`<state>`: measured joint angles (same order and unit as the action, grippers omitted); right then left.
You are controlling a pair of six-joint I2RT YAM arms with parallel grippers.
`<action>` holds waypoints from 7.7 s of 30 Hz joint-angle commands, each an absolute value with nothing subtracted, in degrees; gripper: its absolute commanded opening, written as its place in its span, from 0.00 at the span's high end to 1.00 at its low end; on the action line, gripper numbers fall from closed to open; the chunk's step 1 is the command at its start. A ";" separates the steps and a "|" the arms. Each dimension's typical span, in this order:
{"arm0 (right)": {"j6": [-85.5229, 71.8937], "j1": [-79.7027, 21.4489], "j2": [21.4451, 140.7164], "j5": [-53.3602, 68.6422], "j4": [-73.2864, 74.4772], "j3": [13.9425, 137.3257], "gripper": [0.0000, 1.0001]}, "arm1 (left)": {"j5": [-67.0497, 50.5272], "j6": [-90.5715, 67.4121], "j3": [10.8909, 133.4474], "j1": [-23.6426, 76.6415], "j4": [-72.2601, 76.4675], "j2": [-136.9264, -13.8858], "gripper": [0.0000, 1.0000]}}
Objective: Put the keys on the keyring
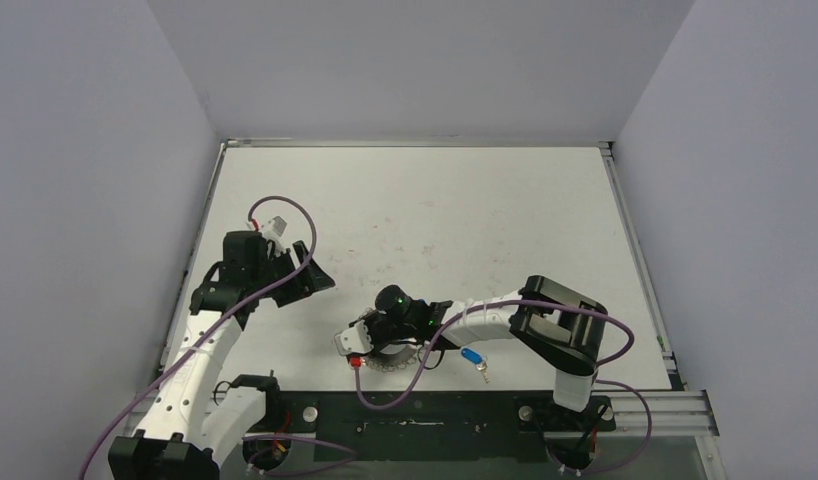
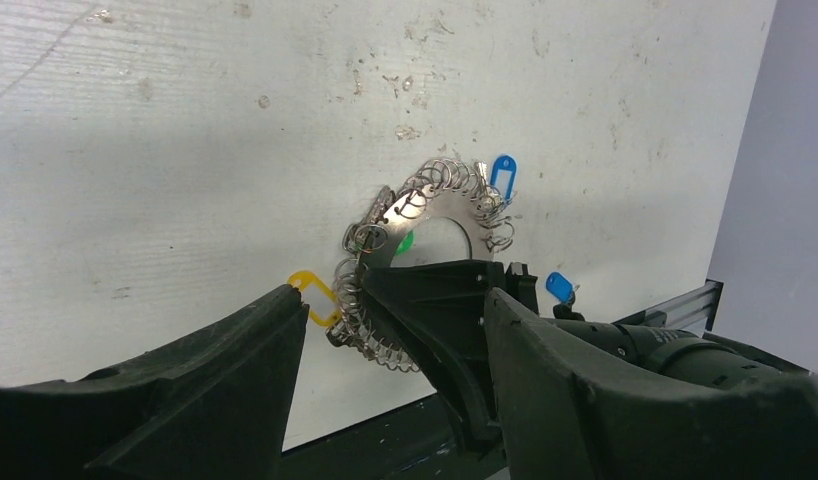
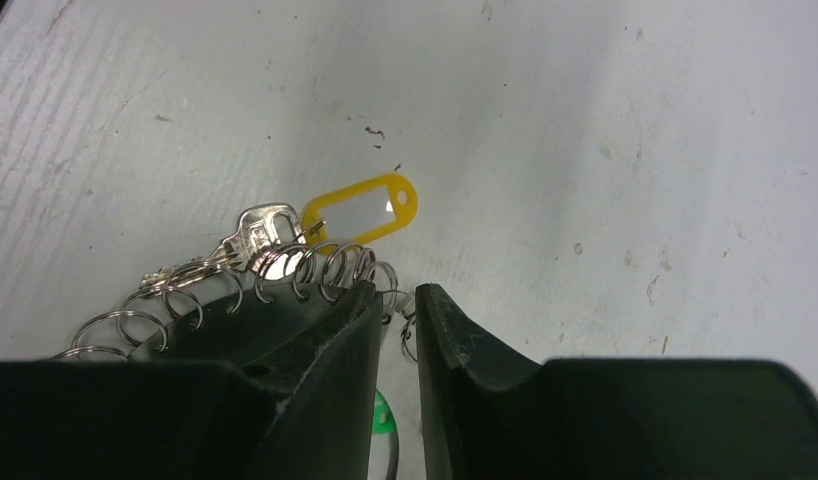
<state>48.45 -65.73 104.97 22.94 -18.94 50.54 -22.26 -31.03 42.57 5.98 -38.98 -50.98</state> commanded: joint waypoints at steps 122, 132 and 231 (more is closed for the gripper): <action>43.47 -66.72 108.92 20.35 -14.77 57.07 0.85 | -30.41 -30.67 40.97 4.22 -30.79 -50.76 0.40; 38.68 -66.21 110.33 20.31 -15.39 58.61 0.86 | -30.49 -30.67 40.93 4.22 -30.77 -50.61 0.40; 34.53 -51.08 72.89 53.30 -2.02 42.08 1.00 | -33.79 19.60 7.82 44.27 25.36 -36.04 0.69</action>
<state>33.41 -51.35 75.48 50.13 -0.05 40.38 -34.46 18.31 5.19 43.53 23.33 -34.79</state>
